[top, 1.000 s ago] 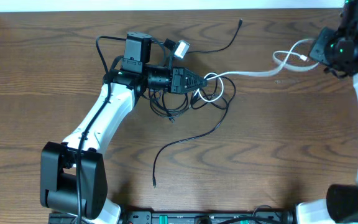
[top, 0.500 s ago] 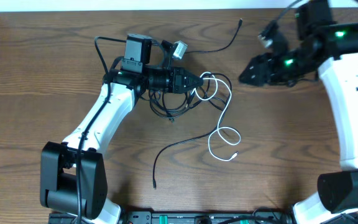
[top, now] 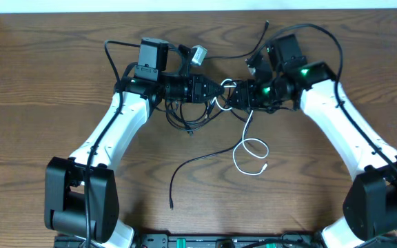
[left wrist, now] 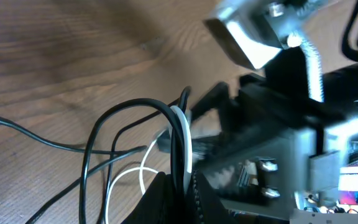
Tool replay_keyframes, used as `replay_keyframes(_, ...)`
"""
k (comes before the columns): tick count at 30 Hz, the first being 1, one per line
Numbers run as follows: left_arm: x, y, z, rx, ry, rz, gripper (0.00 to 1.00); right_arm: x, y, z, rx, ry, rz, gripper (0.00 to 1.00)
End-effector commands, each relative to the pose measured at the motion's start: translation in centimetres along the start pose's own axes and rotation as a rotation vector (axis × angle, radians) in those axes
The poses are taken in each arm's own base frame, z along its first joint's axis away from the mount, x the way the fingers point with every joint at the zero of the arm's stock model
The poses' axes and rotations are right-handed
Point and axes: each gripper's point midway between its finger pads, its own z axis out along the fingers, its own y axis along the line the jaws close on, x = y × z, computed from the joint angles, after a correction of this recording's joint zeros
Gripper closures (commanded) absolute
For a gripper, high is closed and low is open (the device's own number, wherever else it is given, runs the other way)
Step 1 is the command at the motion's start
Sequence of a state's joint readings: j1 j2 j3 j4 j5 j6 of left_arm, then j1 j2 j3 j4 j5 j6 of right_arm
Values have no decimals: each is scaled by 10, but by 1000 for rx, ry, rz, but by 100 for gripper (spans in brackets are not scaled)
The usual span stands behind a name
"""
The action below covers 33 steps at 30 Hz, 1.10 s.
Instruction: Untangle cables
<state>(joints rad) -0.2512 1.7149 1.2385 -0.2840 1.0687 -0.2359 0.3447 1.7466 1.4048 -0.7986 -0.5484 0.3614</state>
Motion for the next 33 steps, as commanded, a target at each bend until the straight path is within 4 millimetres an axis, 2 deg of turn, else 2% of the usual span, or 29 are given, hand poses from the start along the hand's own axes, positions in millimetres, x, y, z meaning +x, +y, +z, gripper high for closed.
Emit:
replay_keyframes(1, -3, -7, -2, 22, -2, 10, 91, -5, 0, 9, -21, -41, 48, 51)
replay_keyframes(4, -3, -7, -2, 22, -2, 9, 91, -15, 3, 10, -39, -80, 50, 59)
replay_keyframes(7, -3, -7, -2, 22, -2, 9, 91, -18, 5, 9, -48, -93, 53, 75)
replay_keyframes(10, -2, -7, -2, 21, 0, 7, 91, -18, 6, 9, -50, -92, 60, 98)
replay_keyframes(14, -2, -3, -2, 5, -3, 6, 89, -17, 11, 7, -87, -80, 58, 99)
replay_keyframes(17, 2, 12, -3, -79, 2, -3, 88, -22, 6, -2, -86, -104, 50, 99)
replay_keyframes(18, 10, 26, -4, -155, 19, -12, 83, -30, -1, -12, -68, -142, 55, 99)
replay_keyframes(21, 24, 48, -10, -281, 60, -26, 83, -47, -28, -37, 15, -234, 91, 99)
replay_keyframes(22, 29, 54, -12, -315, 79, -23, 83, -53, -44, -49, 61, -274, 114, 99)
replay_keyframes(25, 32, 57, -14, -331, 89, -31, 92, -56, -76, -70, 154, -318, 180, 99)
replay_keyframes(26, 32, 57, -14, -331, 88, -31, 92, -52, -86, -75, 170, -309, 214, 99)
replay_keyframes(27, 32, 57, -14, -331, 88, -31, 92, -47, -88, -76, 160, -289, 231, 99)
replay_keyframes(28, 32, 57, -14, -331, 88, -31, 93, -43, -85, -75, 135, -267, 235, 99)
replay_keyframes(31, 32, 57, -14, -330, 89, -31, 92, -32, -41, -69, -87, -183, 91, 99)
replay_keyframes(32, 32, 57, -14, -330, 89, -31, 88, -30, -22, -70, -184, -165, 36, 99)
replay_keyframes(33, 32, 56, -14, -330, 89, -31, 84, -29, -12, -71, -234, -157, 12, 99)
